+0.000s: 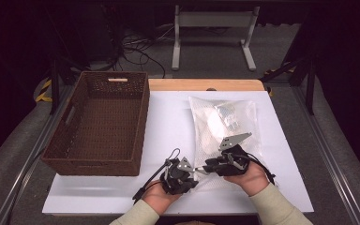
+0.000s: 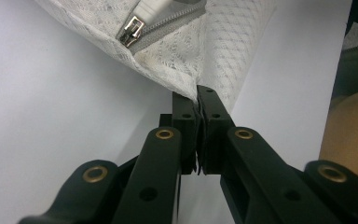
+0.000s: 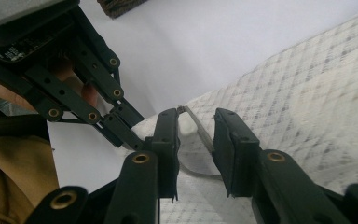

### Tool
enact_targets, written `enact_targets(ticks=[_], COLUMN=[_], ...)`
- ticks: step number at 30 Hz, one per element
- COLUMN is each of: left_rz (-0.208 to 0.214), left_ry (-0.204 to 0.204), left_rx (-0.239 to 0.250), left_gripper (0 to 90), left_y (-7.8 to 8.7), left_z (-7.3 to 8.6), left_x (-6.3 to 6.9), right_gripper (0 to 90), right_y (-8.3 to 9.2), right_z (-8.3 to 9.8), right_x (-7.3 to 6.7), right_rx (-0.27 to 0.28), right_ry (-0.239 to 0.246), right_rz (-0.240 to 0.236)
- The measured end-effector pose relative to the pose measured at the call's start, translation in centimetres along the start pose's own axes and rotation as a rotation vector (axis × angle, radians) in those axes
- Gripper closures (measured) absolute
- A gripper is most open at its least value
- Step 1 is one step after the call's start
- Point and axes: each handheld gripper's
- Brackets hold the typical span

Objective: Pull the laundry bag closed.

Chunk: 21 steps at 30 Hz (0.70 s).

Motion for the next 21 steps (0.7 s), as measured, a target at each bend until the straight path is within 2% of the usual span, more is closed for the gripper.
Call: enact_targets(ticks=[10, 21], left_rz=[0.002, 0.005], left_ry=[0.003, -0.002], left_rx=[-0.003, -0.006], left_gripper=[87.3, 87.3], left_y=[-0.2, -0.3], left_z=[0.0, -0.1], left_x=[0.1, 0.1], right_gripper=[71.3, 72.8], right_y=[-1.0, -1.7], right_z=[0.3, 0.7], right_x=[0.0, -0.2], right_rx=[-0.046, -0.073], right_ry=[-0.055, -0.06], right_rz=[-0.022, -0.039])
Point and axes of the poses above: each handheld gripper's, and its own axes: y roughly backward along the jaws, z roughly out of its underside, x roughly to its right, and after that the axes turned 13 degrees about z, right-handed
